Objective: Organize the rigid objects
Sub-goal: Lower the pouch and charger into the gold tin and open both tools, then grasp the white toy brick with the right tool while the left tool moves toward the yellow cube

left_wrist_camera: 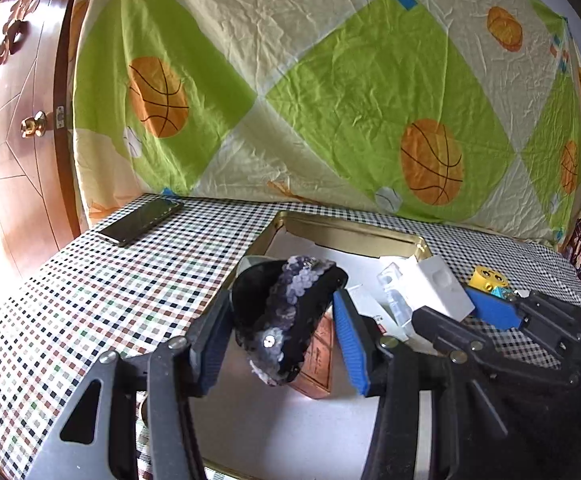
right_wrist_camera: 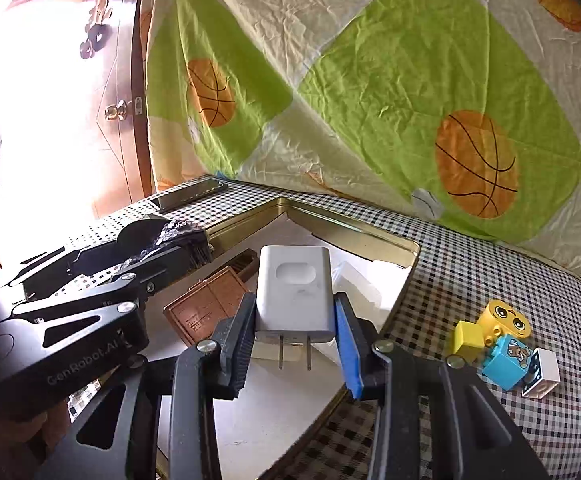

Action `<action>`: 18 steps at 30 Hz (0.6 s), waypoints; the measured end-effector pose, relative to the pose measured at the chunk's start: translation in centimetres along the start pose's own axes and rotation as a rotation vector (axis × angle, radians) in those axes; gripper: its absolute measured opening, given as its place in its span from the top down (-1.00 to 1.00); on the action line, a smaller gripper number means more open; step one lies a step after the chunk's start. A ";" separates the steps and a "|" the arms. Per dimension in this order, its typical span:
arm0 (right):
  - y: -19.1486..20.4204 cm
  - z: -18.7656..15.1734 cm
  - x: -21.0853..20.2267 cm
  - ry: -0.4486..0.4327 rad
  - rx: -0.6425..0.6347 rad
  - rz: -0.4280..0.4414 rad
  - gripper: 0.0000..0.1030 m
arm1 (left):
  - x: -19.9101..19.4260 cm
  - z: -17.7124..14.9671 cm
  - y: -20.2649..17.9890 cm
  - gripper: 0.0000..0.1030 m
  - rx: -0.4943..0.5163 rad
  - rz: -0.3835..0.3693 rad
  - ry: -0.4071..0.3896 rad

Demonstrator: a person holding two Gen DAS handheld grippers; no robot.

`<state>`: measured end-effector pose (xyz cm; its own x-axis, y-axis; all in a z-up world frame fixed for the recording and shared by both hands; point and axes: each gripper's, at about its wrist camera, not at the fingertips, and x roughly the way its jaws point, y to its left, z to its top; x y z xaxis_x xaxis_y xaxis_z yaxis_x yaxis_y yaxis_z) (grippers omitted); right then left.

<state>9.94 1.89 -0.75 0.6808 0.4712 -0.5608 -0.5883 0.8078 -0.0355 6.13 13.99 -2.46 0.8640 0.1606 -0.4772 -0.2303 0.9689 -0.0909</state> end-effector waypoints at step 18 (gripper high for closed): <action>-5.8 -2.0 -5.5 -0.015 -0.029 -0.133 -0.23 | -1.7 0.3 -3.9 -0.85 0.045 -0.030 -0.035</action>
<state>8.74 -6.09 0.93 0.7601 0.3657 -0.5372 -0.5044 0.8531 -0.1330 5.70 9.98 -0.98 0.8856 0.1368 -0.4438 -0.1842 0.9807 -0.0653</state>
